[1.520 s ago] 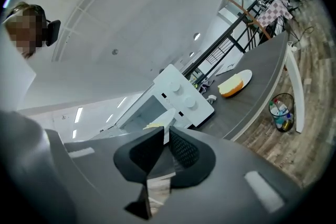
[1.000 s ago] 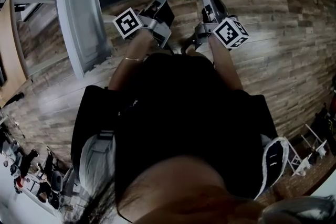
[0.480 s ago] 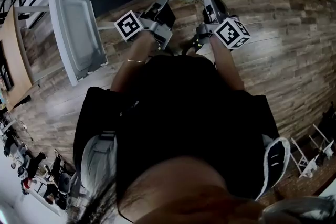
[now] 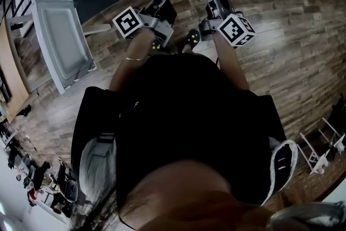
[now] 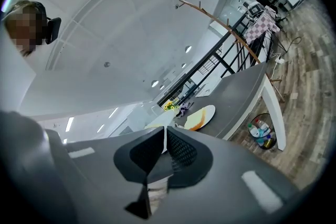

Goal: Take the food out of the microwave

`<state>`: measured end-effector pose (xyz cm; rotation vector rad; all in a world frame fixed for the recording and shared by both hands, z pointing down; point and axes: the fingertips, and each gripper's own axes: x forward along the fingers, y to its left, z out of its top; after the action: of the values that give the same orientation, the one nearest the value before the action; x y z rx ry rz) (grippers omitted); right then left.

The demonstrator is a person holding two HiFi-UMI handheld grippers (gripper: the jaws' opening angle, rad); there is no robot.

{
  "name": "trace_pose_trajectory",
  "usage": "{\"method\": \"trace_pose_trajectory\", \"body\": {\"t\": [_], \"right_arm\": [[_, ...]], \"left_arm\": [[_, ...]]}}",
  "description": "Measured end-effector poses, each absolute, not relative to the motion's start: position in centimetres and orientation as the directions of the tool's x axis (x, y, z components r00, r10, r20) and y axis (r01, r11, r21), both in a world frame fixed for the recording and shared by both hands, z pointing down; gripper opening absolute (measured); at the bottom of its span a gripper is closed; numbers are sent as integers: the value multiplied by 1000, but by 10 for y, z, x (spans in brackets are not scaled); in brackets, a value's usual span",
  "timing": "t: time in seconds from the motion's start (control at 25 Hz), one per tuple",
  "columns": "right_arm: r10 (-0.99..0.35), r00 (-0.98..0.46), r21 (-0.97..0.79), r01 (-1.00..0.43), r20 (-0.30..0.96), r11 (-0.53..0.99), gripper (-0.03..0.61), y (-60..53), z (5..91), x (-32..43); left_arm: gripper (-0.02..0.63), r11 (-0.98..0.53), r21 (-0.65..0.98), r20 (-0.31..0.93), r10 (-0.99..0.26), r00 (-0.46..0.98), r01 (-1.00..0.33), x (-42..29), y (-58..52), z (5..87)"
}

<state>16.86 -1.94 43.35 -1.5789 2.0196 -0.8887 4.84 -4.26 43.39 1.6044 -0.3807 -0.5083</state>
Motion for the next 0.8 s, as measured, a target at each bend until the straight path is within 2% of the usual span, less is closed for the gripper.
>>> {"method": "trace_pose_trajectory", "body": {"t": [0.44,0.8], "right_arm": [[-979,-198,-701,-706,52,106,0,-4,436,249],[-988,-152,-713,-697,37,81,0,0,435,278]], "left_arm": [[11,-112,992,-107,-478,872,60,130,-32,435],[11,-104,992,-110,-438,892,71,160,-33,435]]}}
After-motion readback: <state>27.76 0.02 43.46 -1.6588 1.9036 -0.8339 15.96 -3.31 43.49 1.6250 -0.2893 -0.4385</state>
